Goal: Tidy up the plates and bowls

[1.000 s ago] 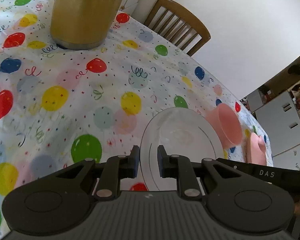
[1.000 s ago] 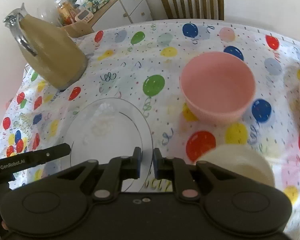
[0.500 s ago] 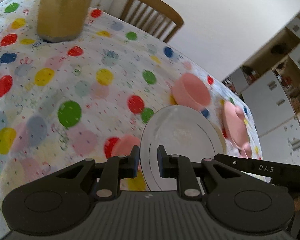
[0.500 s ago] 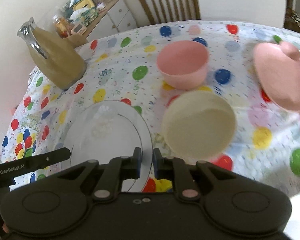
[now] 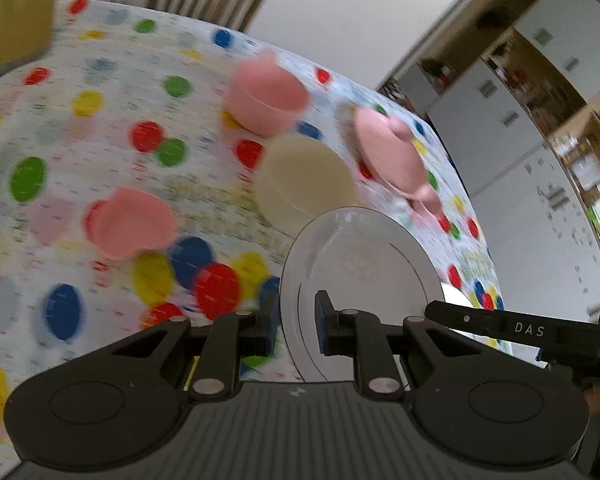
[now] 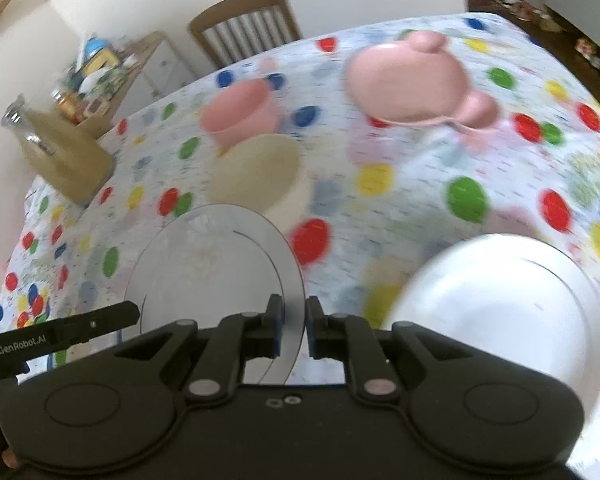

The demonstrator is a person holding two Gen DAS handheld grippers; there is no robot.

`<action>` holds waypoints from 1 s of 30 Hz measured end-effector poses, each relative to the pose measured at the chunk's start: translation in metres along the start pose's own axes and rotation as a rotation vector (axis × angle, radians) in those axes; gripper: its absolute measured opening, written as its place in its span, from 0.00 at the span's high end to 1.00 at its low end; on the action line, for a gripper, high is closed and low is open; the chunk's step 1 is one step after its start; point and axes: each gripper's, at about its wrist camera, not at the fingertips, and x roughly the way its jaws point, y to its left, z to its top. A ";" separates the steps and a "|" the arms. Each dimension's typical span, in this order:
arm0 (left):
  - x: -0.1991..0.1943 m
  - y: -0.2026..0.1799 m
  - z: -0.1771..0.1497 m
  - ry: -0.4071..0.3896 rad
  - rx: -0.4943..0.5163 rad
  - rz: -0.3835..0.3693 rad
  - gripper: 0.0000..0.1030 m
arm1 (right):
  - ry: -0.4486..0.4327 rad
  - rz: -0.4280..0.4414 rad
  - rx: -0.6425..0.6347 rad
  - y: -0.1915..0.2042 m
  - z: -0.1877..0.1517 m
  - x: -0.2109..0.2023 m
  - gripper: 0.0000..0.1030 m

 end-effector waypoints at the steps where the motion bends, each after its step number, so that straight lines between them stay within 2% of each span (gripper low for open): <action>1: 0.005 -0.008 -0.002 0.011 0.013 -0.009 0.82 | -0.006 -0.010 0.015 -0.009 -0.004 -0.005 0.90; 9: 0.052 -0.078 -0.021 0.092 0.106 -0.064 0.82 | -0.040 -0.080 0.112 -0.081 -0.025 -0.041 0.90; 14: 0.085 -0.114 -0.035 0.139 0.151 -0.066 0.82 | -0.034 -0.115 0.170 -0.127 -0.039 -0.053 0.90; 21: 0.116 -0.135 -0.046 0.181 0.171 -0.029 0.82 | -0.003 -0.112 0.218 -0.171 -0.049 -0.046 0.90; 30: 0.138 -0.147 -0.053 0.202 0.174 0.013 0.82 | 0.034 -0.100 0.218 -0.193 -0.047 -0.031 0.90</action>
